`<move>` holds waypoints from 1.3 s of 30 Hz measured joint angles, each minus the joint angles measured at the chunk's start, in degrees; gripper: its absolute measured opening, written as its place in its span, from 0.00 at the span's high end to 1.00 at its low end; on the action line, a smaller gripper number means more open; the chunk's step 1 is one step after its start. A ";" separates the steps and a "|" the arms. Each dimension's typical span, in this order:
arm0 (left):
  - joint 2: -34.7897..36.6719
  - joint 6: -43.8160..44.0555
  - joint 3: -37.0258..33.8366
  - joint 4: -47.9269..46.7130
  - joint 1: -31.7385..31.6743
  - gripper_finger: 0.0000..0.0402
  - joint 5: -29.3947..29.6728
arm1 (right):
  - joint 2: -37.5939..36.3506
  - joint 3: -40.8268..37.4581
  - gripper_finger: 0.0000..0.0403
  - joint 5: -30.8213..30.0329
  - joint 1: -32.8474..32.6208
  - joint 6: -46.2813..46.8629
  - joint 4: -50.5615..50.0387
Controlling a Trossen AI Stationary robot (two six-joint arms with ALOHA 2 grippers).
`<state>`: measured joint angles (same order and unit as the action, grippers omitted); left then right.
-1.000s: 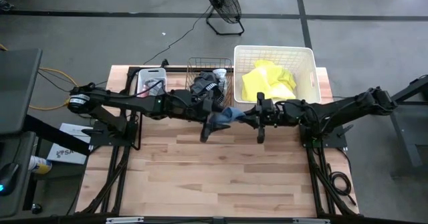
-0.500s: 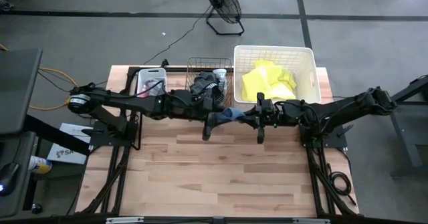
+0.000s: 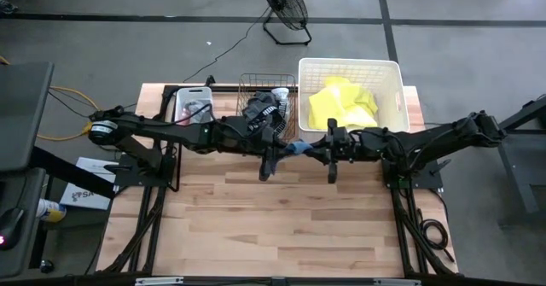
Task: Pick & Place Cloths
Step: Put the blue sock into the left white bin
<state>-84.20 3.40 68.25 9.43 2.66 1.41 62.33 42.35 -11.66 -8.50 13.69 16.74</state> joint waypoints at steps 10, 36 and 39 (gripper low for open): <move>0.04 -0.09 0.00 -0.19 0.00 0.99 0.65 | -2.12 0.01 0.80 -0.21 -0.10 2.50 -0.84; 9.14 3.40 0.04 -21.08 -0.02 0.99 27.63 | -15.30 0.07 0.47 1.07 -0.10 4.29 -16.58; 11.66 5.99 0.09 -26.80 -0.02 0.99 33.73 | -15.28 0.07 0.48 1.09 -0.12 4.35 -16.62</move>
<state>-72.55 9.39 68.34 -17.37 2.63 35.14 47.05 42.41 -10.57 -8.62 18.04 0.12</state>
